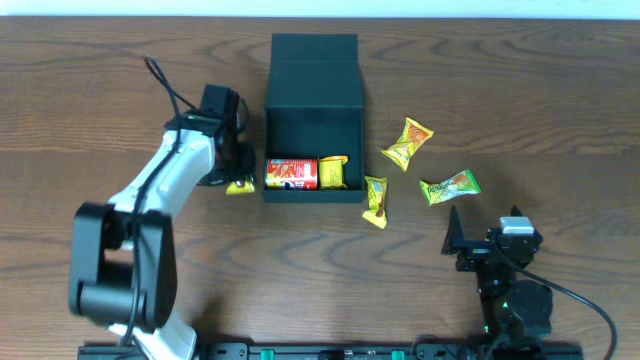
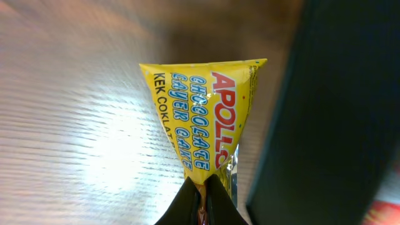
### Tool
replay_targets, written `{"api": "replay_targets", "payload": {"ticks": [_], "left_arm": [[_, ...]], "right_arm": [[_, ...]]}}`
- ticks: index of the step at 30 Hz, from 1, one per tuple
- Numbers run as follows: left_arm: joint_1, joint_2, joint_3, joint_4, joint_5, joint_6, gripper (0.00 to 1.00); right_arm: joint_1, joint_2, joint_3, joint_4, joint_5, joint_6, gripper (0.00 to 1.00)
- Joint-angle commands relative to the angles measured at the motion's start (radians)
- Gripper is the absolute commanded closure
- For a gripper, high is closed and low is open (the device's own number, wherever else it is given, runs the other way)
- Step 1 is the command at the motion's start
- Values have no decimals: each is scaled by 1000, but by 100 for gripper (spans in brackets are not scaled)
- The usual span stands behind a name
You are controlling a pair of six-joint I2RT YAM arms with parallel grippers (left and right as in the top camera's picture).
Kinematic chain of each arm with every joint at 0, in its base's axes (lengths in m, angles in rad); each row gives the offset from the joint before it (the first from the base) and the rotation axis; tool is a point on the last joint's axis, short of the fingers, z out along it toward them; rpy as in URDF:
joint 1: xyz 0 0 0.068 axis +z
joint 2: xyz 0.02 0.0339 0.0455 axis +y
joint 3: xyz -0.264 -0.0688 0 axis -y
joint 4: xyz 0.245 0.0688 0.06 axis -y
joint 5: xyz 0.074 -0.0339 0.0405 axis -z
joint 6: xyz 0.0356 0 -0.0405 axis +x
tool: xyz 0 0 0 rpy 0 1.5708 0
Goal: Pack container
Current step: 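Lift the Apollo packet and lower it into the box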
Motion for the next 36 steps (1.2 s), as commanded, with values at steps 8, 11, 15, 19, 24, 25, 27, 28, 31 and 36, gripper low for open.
{"api": "replay_targets", "payload": {"ticks": [8,11,15,19,24,25,27,28,31,36], "left_arm": [[-119,-273,112,-7,-37,4,94],[-216,-271,112,10,-88,3,94],[-289,-221,112,62,-142,2,94],[-282,-144,112,75,-141,-24,94],[-281,-53,112,105,-140,-26,94],[-281,-39,112,114,-139,-32,94],[-280,-9,112,134,-140,-71,94],[-277,7,112,148,-141,-90,94],[-269,40,112,172,-143,-131,94],[-251,79,112,183,-163,-150,94]], "right_arm": [[-6,-5,-3,0,10,-15,1],[-6,-5,-3,0,10,-15,1],[-6,-5,-3,0,10,-15,1],[-6,-5,-3,0,10,-15,1],[-6,-5,-3,0,10,-15,1],[-6,-5,-3,0,10,-15,1],[-6,-5,-3,0,10,-15,1],[-6,-5,-3,0,10,-15,1],[-6,-5,-3,0,10,-15,1],[-6,-5,-3,0,10,-15,1]]}}
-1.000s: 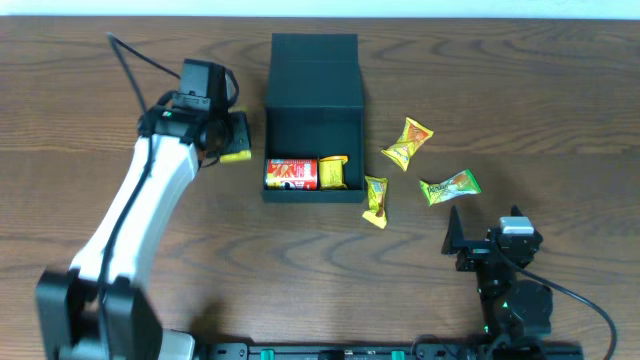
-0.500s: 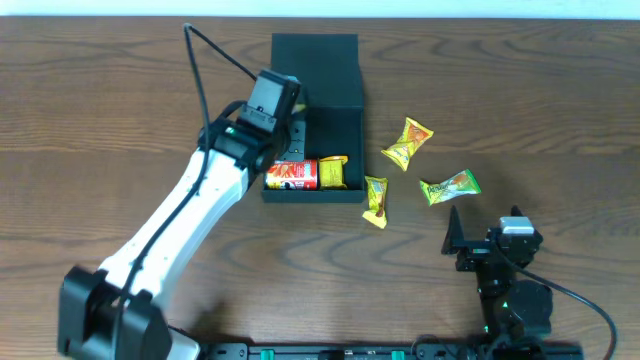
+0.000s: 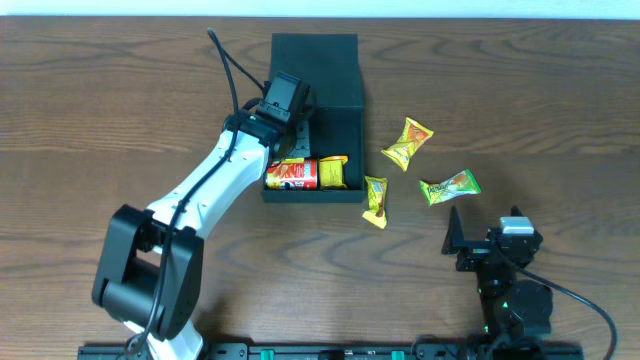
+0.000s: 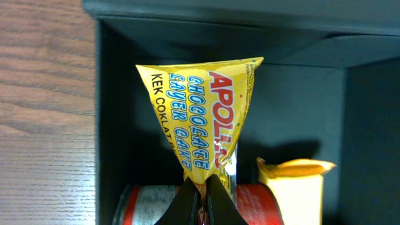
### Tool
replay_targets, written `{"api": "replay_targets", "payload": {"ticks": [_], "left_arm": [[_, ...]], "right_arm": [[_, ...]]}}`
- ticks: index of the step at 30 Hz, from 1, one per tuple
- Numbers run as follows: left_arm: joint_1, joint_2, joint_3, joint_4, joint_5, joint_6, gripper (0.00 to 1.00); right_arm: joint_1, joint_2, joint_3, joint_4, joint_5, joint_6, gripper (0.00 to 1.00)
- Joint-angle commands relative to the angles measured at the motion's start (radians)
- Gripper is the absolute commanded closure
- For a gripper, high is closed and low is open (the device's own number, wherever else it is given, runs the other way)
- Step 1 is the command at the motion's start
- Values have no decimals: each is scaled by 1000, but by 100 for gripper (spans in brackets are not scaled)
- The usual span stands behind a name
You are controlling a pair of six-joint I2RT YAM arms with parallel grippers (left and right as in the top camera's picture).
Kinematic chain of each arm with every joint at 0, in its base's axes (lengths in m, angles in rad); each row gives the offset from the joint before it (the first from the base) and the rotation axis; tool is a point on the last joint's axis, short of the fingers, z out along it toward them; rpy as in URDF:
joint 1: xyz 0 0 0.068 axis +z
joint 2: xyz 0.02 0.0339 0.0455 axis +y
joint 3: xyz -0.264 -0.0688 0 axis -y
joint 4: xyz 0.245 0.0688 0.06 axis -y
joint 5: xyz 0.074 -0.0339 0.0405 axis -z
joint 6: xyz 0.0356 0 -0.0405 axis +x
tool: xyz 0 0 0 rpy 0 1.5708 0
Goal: Pack container
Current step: 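Lift the Apollo packet and lower it into the box, then open the left gripper over the box and pull the left arm back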
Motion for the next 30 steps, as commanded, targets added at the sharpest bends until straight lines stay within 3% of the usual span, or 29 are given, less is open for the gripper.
{"api": "replay_targets", "payload": {"ticks": [1,10,11,13,14,16,30], "left_arm": [[19,30,8,3,-35,-29,94],[52,47,8,2,-35,-25,94],[55,47,8,0,-35,-25,86],[58,47,8,-5,-35,-25,51],[58,47,8,-8,-35,-24,44],[58,47,8,-8,-28,-9,38],[51,-6,50,-10,106,11,52]], "right_arm": [[-6,-5,-3,0,10,-15,1],[-6,-5,-3,0,10,-15,1],[-6,-5,-3,0,10,-15,1],[-6,-5,-3,0,10,-15,1],[-6,-5,-3,0,10,-15,1],[-6,-5,-3,0,10,-15,1],[-6,-5,-3,0,10,-15,1]]}}
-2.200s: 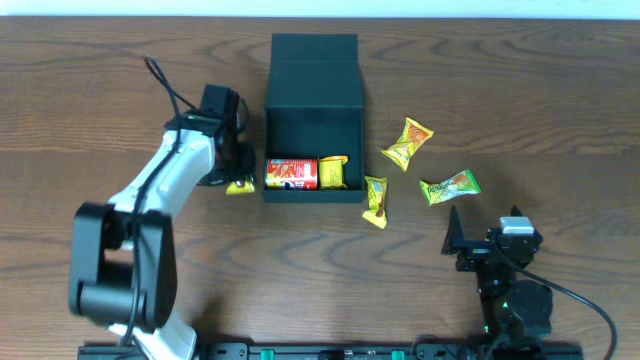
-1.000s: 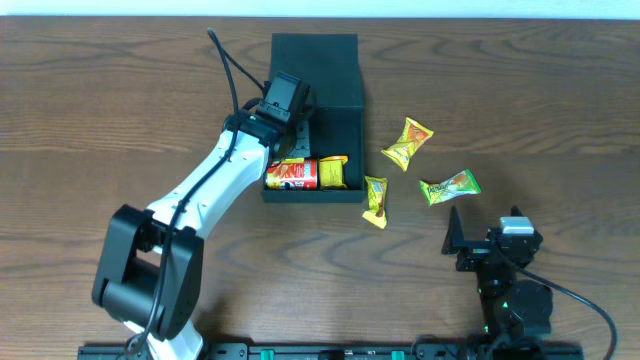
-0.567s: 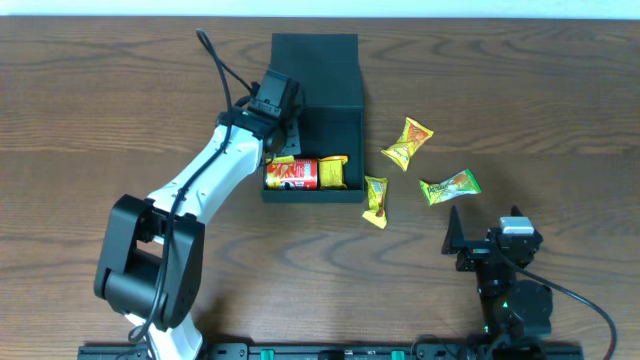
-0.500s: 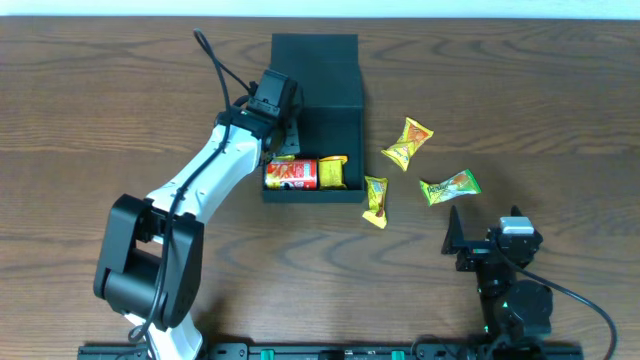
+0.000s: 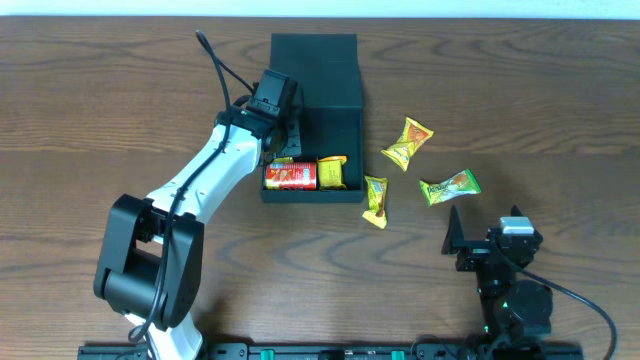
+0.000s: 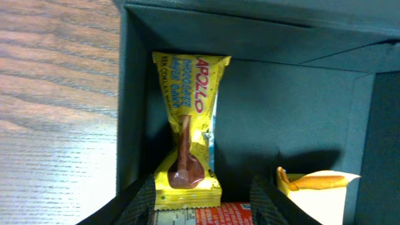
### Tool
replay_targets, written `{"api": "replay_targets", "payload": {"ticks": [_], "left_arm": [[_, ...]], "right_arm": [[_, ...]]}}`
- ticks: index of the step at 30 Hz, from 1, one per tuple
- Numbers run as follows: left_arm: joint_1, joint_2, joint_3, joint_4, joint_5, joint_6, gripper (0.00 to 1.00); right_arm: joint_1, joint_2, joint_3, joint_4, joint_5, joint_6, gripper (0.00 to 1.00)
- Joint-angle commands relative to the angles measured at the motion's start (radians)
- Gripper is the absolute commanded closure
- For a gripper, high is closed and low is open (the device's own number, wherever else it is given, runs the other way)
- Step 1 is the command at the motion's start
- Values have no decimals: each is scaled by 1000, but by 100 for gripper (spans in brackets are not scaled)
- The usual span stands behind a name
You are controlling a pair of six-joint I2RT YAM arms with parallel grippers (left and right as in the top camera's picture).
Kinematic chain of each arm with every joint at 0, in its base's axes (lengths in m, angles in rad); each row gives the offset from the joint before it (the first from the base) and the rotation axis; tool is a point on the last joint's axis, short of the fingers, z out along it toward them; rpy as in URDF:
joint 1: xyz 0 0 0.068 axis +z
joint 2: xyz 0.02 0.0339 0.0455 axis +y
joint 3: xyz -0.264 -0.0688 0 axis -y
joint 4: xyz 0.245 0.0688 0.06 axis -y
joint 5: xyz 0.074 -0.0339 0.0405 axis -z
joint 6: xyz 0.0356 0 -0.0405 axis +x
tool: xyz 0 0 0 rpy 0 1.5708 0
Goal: Pack container
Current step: 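Open the left gripper over the box and pull the left arm back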
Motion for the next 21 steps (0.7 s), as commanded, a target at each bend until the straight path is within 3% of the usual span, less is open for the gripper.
{"api": "replay_targets", "payload": {"ticks": [1,7,13,21], "left_arm": [[-4,-47,55,-6,56,16,52],[-125,-135,135,-64,55,130,55],[-217,-253,163,-201,12,102,62],[-211,-493,163,-353,-12,74,66]], "right_arm": [[-6,-5,-3,0,10,-15,1],[-6,-5,-3,0,10,-15,1],[-6,-5,-3,0,10,-15,1],[-6,-5,-3,1,10,-15,1]]}}
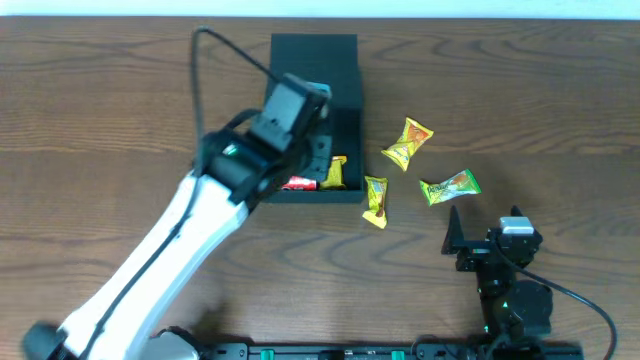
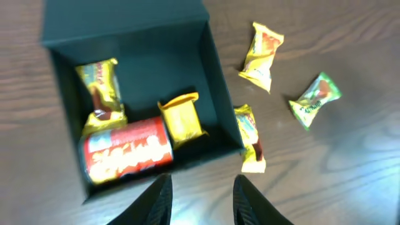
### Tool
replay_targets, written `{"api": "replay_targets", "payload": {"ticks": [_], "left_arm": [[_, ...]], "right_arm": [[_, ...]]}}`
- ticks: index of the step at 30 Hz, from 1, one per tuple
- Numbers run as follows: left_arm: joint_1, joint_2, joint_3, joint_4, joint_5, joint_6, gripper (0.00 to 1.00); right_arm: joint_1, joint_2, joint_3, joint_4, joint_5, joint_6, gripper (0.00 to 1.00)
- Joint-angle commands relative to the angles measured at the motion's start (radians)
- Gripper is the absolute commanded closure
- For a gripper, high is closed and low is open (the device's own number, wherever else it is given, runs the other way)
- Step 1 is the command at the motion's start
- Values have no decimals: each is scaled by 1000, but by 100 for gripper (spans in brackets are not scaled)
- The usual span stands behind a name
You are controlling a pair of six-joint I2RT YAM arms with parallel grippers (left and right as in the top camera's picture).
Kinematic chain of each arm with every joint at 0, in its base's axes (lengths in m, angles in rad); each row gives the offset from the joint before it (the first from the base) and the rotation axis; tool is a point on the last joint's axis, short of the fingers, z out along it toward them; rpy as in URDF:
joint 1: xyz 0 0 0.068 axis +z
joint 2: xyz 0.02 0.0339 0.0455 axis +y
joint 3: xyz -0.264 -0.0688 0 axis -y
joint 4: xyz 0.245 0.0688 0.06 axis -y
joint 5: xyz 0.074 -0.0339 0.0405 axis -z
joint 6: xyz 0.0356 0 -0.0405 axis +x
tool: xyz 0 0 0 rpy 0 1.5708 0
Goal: Pack container
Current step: 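Open the left gripper over the box and pull the left arm back, then reach the right gripper to the yellow Apollo packet and grasp it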
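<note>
The black box (image 2: 212, 81) lies open below my left gripper (image 2: 202, 182), which hangs high over its near wall, open and holding nothing. Inside the box lie a yellow Apollo cake packet (image 2: 101, 94), a red can (image 2: 128, 150) and a yellow packet (image 2: 182, 117). On the table to the right of the box lie a yellow snack (image 2: 262, 55), a green snack (image 2: 314, 100) and another yellow snack (image 2: 250, 137) against the box's side. My right gripper (image 1: 478, 240) is parked at the front right, its jaws unclear.
The box's raised lid (image 1: 314, 50) stands at the far side. In the overhead view my left arm (image 1: 200, 220) covers the left half of the box. Wooden table (image 1: 100, 100) stretches to the left.
My left gripper has gone from low inside the box, over the Apollo packet, to high above the box's near edge. It is still open. The right arm is unchanged.
My left gripper was shut on the Apollo cake packet on the table left of the box. Then it held the packet over the box. Then it was open with the packet lying in the box's left side. Now it hangs high and open.
</note>
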Motion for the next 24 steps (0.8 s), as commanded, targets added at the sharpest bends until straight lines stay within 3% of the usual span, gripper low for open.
{"api": "replay_targets", "payload": {"ticks": [1,4,6,9,15,19,22,24], "left_arm": [[12,-137,18,-40,-62,-7,66],[12,-251,18,-106,-146,-8,61],[12,-312,17,-163,-201,-14,60],[12,-372,17,-232,-229,-15,57],[12,-422,17,-329,-226,-41,52],[11,-424,17,-387,-226,-59,48],[12,-426,17,-390,-229,-83,47],[12,-426,17,-374,-234,-83,43]], "right_arm": [[-6,-5,-3,1,10,-14,1],[-6,-5,-3,1,-44,47,1],[-6,-5,-3,16,-132,199,1],[-6,-5,-3,6,-365,569,1],[-6,-5,-3,16,-527,898,1],[-6,-5,-3,19,-693,911,1],[-6,-5,-3,116,-731,835,12],[-8,-3,-3,210,-726,835,13]]}}
